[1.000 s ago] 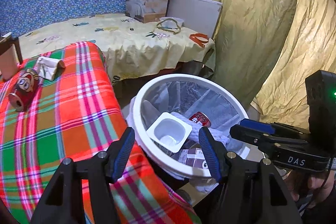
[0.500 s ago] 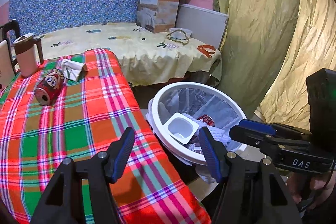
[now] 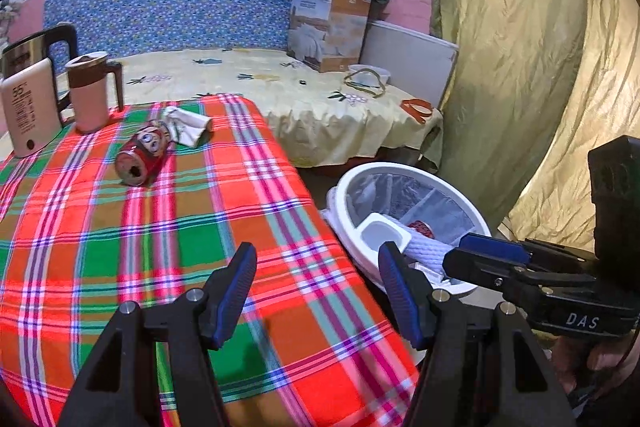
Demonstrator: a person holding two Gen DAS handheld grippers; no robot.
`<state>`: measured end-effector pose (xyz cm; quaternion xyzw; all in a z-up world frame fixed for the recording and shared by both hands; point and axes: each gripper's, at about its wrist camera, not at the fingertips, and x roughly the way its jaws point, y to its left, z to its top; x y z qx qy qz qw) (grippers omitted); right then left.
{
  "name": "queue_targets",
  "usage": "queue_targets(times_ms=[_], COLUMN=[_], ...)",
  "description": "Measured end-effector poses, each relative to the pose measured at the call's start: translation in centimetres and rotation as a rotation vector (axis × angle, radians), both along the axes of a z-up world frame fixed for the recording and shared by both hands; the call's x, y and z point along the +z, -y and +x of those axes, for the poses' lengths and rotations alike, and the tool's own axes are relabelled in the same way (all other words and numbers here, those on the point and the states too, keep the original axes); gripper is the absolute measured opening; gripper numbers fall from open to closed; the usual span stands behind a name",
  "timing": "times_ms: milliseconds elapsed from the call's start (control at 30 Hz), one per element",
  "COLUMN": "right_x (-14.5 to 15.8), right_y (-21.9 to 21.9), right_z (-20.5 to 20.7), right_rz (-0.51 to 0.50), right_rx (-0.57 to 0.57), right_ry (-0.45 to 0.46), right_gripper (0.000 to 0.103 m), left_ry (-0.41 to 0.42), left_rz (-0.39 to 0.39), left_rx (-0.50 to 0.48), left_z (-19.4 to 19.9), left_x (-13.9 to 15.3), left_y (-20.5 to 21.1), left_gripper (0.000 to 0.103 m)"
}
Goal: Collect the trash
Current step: 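Move both tools back over the table toward the red can and tissue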
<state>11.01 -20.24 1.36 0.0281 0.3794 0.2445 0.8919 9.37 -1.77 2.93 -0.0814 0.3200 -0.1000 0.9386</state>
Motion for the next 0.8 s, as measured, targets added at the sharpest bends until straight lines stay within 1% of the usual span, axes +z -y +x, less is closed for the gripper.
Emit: queue_targets(times_ms=[233,600,800], right_x=[-0.3,-0.2,0.1], right_y=[-2.0,-3.9,-4.8], right_z=[0.2,1.0,1.8], right_rz=[0.001,0.006,0.011], right_rx=[0.044,0.081,0.094], right_ry=[-0.010,-0.024,-0.025], right_gripper=[0.046,0.046,0.046], left_ry=[-0.019,-0.014,-0.012], left_rz=[-0.030,-0.024,-0.006], left_rx=[0.039,0.084,0.110], left_z=[-0.4,-0.2,0.4], left_x=[-0.6,-0.6,-0.3], left_y=[-2.5,-5.4,-7.0], left_gripper=[0.065,0.065,0.065])
